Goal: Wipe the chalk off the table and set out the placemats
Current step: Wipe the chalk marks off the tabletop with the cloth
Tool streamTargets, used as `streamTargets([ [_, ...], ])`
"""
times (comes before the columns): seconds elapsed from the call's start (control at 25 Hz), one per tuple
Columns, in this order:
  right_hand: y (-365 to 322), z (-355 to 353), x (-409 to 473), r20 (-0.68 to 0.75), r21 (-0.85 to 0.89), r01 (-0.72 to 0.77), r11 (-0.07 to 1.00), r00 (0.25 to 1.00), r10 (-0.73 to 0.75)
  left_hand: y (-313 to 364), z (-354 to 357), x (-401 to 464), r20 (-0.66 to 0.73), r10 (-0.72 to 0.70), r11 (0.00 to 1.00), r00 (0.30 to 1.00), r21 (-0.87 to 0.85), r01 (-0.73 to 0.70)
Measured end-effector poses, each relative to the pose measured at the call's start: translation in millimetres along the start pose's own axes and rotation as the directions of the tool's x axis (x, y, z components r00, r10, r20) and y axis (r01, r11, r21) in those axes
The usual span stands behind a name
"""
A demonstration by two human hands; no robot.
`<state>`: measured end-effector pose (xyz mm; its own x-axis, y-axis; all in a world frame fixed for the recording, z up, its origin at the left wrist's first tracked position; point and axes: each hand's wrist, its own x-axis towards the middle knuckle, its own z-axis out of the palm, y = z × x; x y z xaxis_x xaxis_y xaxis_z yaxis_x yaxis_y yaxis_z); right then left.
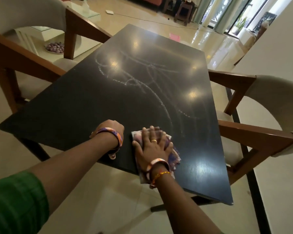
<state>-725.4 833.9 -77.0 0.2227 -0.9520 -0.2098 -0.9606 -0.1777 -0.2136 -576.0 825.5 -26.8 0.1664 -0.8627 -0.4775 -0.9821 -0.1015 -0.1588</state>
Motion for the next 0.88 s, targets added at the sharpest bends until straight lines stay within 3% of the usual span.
streamTargets([
  [0.08,11,-6,18,0.01,-0.009,0.038,0.999,0.999,-0.038,-1,0,-4,-0.015,-0.014,0.999,1.0,-0.044,0.013],
  [0.24,112,-31,27,-0.124,0.075,-0.286,0.955,0.948,0.294,-7,9,-24,-0.088,-0.064,0.99,0.994,-0.134,0.051],
  [0.32,153,-47,17,-0.12,0.13,-0.444,0.886,0.88,0.459,-12,19,-33,-0.087,-0.12,0.963,0.989,-0.251,0.095],
  [0.4,156,-51,16,-0.109,0.101,-0.505,0.858,0.851,0.514,-10,27,-43,-0.072,-0.178,0.898,0.981,-0.419,0.132],
  [0.48,128,-42,23,-0.083,0.063,-0.359,0.931,0.928,0.364,8,29,-43,-0.099,-0.219,0.839,0.971,-0.527,0.136],
  [0.56,89,-28,23,-0.027,0.029,-0.047,0.998,0.998,0.048,45,27,-35,-0.159,-0.255,0.804,0.954,-0.583,0.117],
  [0.64,83,-27,22,0.041,0.019,0.196,0.98,0.98,-0.197,97,25,-21,-0.247,-0.273,0.801,0.93,-0.594,0.077],
  [0.68,95,-31,29,0.05,0.012,0.246,0.969,0.968,-0.246,121,24,-12,-0.275,-0.289,0.798,0.917,-0.598,0.072],
  [0.88,228,-66,70,-0.006,0.034,0.014,0.999,1.0,-0.014,186,16,17,-0.241,-0.497,0.721,0.834,-0.65,0.242],
])
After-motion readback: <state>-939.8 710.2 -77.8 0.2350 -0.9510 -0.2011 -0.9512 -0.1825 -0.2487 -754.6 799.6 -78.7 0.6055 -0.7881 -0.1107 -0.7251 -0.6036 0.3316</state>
